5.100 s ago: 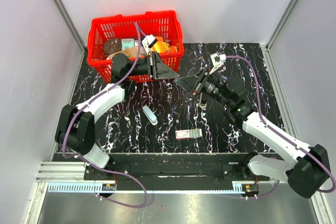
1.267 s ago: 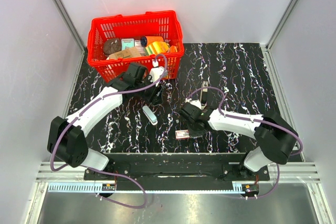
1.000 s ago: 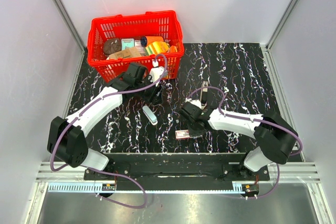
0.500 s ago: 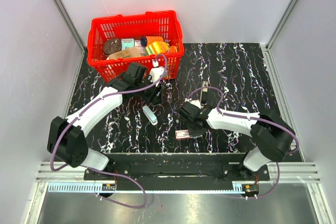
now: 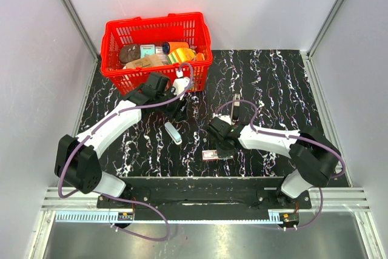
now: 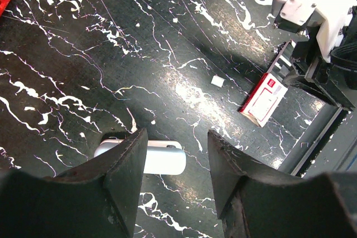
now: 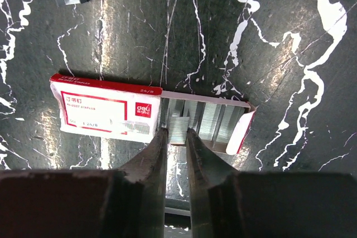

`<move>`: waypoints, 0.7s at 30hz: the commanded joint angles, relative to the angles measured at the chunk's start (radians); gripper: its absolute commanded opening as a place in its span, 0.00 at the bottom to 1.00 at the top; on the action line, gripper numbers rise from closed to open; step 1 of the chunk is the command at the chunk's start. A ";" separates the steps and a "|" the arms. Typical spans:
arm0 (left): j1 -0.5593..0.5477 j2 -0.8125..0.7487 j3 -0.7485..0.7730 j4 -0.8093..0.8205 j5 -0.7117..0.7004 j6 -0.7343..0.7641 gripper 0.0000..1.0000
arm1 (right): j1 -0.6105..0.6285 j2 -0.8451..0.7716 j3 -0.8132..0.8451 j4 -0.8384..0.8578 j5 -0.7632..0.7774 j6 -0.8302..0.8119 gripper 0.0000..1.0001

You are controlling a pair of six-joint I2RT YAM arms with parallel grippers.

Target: Unload the staples from the stapler

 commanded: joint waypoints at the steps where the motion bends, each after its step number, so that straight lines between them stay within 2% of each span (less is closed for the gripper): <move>1: -0.004 -0.038 -0.001 0.015 0.004 0.015 0.51 | -0.007 -0.009 0.044 0.011 -0.004 -0.017 0.25; 8: -0.010 -0.038 -0.001 0.015 -0.003 0.015 0.51 | -0.007 -0.024 0.040 0.007 -0.010 -0.023 0.33; 16: -0.016 -0.040 -0.004 0.016 -0.002 0.017 0.51 | -0.007 -0.063 0.064 -0.016 -0.009 -0.023 0.33; 21: -0.018 -0.037 -0.001 0.015 0.000 0.017 0.51 | -0.010 -0.110 0.118 -0.050 -0.004 -0.032 0.27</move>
